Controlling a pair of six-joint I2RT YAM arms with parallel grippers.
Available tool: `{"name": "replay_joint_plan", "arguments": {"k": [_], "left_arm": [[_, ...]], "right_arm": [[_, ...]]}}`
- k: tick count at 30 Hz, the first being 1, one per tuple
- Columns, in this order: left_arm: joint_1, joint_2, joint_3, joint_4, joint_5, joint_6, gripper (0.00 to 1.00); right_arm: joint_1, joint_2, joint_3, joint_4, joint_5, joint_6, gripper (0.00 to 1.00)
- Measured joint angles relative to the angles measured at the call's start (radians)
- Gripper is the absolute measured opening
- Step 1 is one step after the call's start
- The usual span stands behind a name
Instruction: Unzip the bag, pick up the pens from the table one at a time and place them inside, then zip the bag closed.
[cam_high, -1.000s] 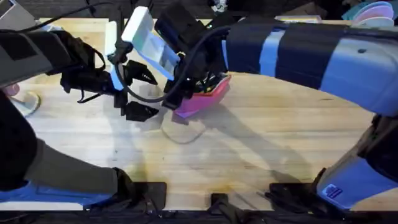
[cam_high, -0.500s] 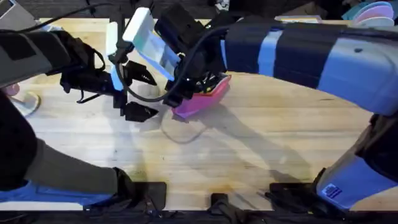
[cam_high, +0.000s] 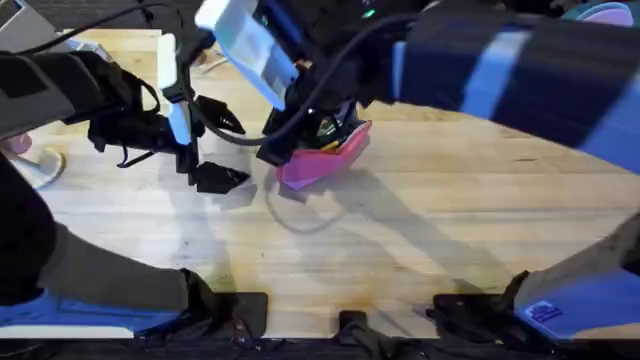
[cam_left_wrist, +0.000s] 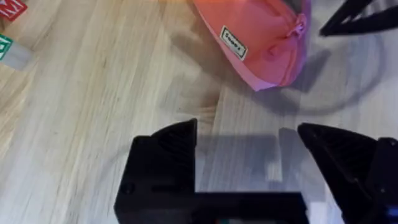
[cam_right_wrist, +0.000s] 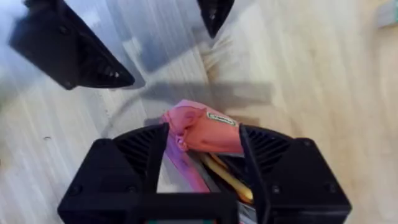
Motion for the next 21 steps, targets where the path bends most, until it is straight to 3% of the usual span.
{"name": "replay_joint_plan", "arguments": {"k": [4,7,11,12,16,21], "left_arm": [[0.0,0.0,0.0,0.005,0.0,0.013,0.993],[0.009,0.0,0.0,0.005,0.005,0.076,0.993],[0.045,0.0,0.0,0.0,0.026,0.129,0.994],[0.079,0.004,0.0,-0.007,0.043,0.156,0.993],[0.13,0.063,0.0,-0.055,0.07,0.223,0.993],[0.144,0.107,0.0,-0.066,0.089,0.259,0.993]], "right_arm": [[-0.001,-0.029,0.0,0.002,0.0,0.003,0.76],[-0.002,-0.024,0.0,-0.001,0.002,0.003,0.78],[-0.002,-0.024,0.0,-0.001,0.002,0.003,0.802],[-0.002,-0.024,0.0,0.002,0.002,0.003,0.825],[-0.002,-0.008,0.0,0.006,0.002,0.003,0.846],[-0.002,0.042,0.0,0.019,0.002,0.003,0.85]]}}
